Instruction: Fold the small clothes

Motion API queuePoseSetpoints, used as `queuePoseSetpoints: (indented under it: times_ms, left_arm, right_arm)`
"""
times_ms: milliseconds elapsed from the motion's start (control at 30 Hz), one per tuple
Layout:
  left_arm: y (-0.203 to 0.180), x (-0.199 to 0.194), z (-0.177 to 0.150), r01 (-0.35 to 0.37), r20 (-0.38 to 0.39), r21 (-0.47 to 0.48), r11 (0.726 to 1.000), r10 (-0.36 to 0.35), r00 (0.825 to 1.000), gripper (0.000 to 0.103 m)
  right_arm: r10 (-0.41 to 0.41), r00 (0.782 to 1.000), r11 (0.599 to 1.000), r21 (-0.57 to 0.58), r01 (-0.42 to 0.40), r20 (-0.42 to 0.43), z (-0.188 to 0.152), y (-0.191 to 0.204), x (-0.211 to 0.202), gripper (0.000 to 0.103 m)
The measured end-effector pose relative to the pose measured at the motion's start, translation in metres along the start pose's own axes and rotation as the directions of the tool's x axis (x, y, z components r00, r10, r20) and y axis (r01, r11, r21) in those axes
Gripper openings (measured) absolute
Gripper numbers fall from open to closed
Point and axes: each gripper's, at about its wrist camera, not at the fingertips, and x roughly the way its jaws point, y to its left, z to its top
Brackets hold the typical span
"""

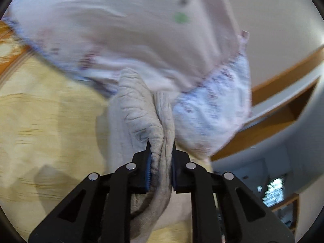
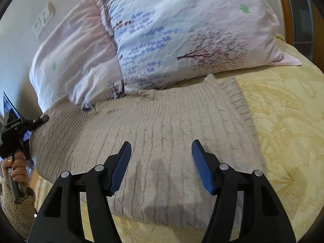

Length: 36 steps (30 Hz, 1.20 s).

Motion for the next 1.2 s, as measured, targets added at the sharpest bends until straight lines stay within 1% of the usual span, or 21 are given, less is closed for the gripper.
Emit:
queuePoseSetpoints:
  times_ms: [100, 200, 300, 433, 533, 567, 633, 667, 700, 733, 767, 800, 833, 867, 900, 933, 967, 1033, 1100, 1167, 1200]
  left_arm:
    - [-0.033, 0.026, -0.009, 0.076, -0.032, 0.023, 0.997, -0.075, 0.997, 0.014]
    - [-0.061, 0.059, -0.021, 0.136, -0.078, 0.027, 0.990, -0.133, 0.988, 0.014]
    - [-0.083, 0.095, -0.037, 0.167, -0.120, 0.032, 0.985, -0.162, 0.979, 0.013]
    - [-0.103, 0.148, -0.070, 0.160, -0.199, 0.030, 0.987, -0.151, 0.968, 0.014]
    - [-0.108, 0.191, -0.099, 0.118, -0.309, 0.027, 0.993, -0.104, 0.945, 0.017]
    - [-0.109, 0.204, -0.110, 0.127, -0.359, 0.016, 0.992, -0.113, 0.927, 0.017]
    - [-0.112, 0.211, -0.120, 0.175, -0.415, -0.010, 0.985, -0.163, 0.895, 0.017]
    - [-0.117, 0.206, -0.122, 0.202, -0.423, 0.001, 0.979, -0.183, 0.888, 0.023]
    - [-0.122, 0.197, -0.120, 0.222, -0.411, 0.026, 0.975, -0.192, 0.891, 0.029]
    - [-0.125, 0.184, -0.117, 0.238, -0.391, 0.054, 0.970, -0.198, 0.899, 0.044]
    - [-0.127, 0.167, -0.110, 0.241, -0.350, 0.094, 0.966, -0.194, 0.916, 0.056]
    - [-0.127, 0.152, -0.105, 0.224, -0.308, 0.133, 0.965, -0.174, 0.935, 0.060]
    - [-0.126, 0.137, -0.099, 0.197, -0.262, 0.176, 0.964, -0.148, 0.954, 0.066]
    - [-0.122, 0.120, -0.093, 0.141, -0.206, 0.225, 0.964, -0.094, 0.974, 0.070]
    - [-0.118, 0.109, -0.089, 0.080, -0.164, 0.257, 0.963, -0.038, 0.986, 0.071]
    - [-0.112, 0.101, -0.086, 0.019, -0.129, 0.275, 0.961, 0.017, 0.992, 0.074]
    - [-0.102, 0.095, -0.082, -0.047, -0.106, 0.281, 0.959, 0.079, 0.991, 0.074]
    - [-0.082, 0.094, -0.078, -0.110, -0.110, 0.265, 0.958, 0.144, 0.984, 0.074]
    - [-0.059, 0.095, -0.079, -0.151, -0.145, 0.235, 0.960, 0.188, 0.971, 0.074]
    - [-0.045, 0.099, -0.084, -0.163, -0.185, 0.224, 0.961, 0.206, 0.961, 0.074]
    - [-0.042, 0.102, -0.088, -0.160, -0.202, 0.229, 0.960, 0.208, 0.957, 0.074]
  right_arm:
    - [-0.005, 1.000, 1.000, 0.020, 0.004, 0.025, 0.001, -0.010, -0.012, 0.064]
    - [-0.015, 0.999, 0.999, 0.046, 0.013, 0.043, 0.002, -0.024, -0.022, 0.064]
    - [-0.033, 0.998, 0.997, 0.067, 0.029, 0.062, 0.002, -0.038, -0.031, 0.064]
    - [-0.058, 0.995, 0.993, 0.109, 0.050, 0.078, 0.002, -0.059, -0.039, 0.064]
    - [-0.076, 0.994, 0.988, 0.140, 0.065, 0.073, 0.002, -0.071, -0.041, 0.064]
    - [-0.079, 0.995, 0.986, 0.153, 0.068, 0.067, 0.002, -0.076, -0.042, 0.064]
    - [-0.083, 0.995, 0.983, 0.167, 0.071, 0.064, 0.001, -0.082, -0.046, 0.064]
    - [-0.083, 0.994, 0.983, 0.170, 0.070, 0.069, 0.002, -0.085, -0.051, 0.064]
    - [-0.078, 0.994, 0.983, 0.174, 0.064, 0.077, 0.004, -0.086, -0.055, 0.064]
    - [-0.070, 0.994, 0.983, 0.177, 0.055, 0.080, 0.006, -0.087, -0.058, 0.064]
    - [-0.036, 0.996, 0.982, 0.187, 0.020, 0.081, 0.010, -0.089, -0.061, 0.064]
    - [-0.001, 0.997, 0.981, 0.194, -0.014, 0.076, 0.014, -0.089, -0.062, 0.064]
    - [0.037, 0.997, 0.978, 0.201, -0.050, 0.067, 0.017, -0.089, -0.062, 0.064]
    - [0.092, 0.995, 0.973, 0.209, -0.100, 0.046, 0.021, -0.088, -0.060, 0.064]
    - [0.135, 0.991, 0.967, 0.216, -0.137, 0.023, 0.024, -0.087, -0.056, 0.064]
    - [0.178, 0.984, 0.958, 0.228, -0.173, -0.003, 0.026, -0.085, -0.051, 0.064]
    - [0.227, 0.973, 0.946, 0.247, -0.211, -0.039, 0.029, -0.083, -0.043, 0.064]
    - [0.271, 0.957, 0.932, 0.276, -0.234, -0.103, 0.031, -0.079, -0.029, 0.064]
    - [0.255, 0.951, 0.939, 0.281, -0.200, -0.175, 0.030, -0.074, -0.014, 0.064]
    - [0.196, 0.952, 0.956, 0.262, -0.132, -0.235, 0.027, -0.069, -0.006, 0.064]
    - [0.184, 0.950, 0.958, 0.263, -0.116, -0.251, 0.026, -0.069, -0.004, 0.064]
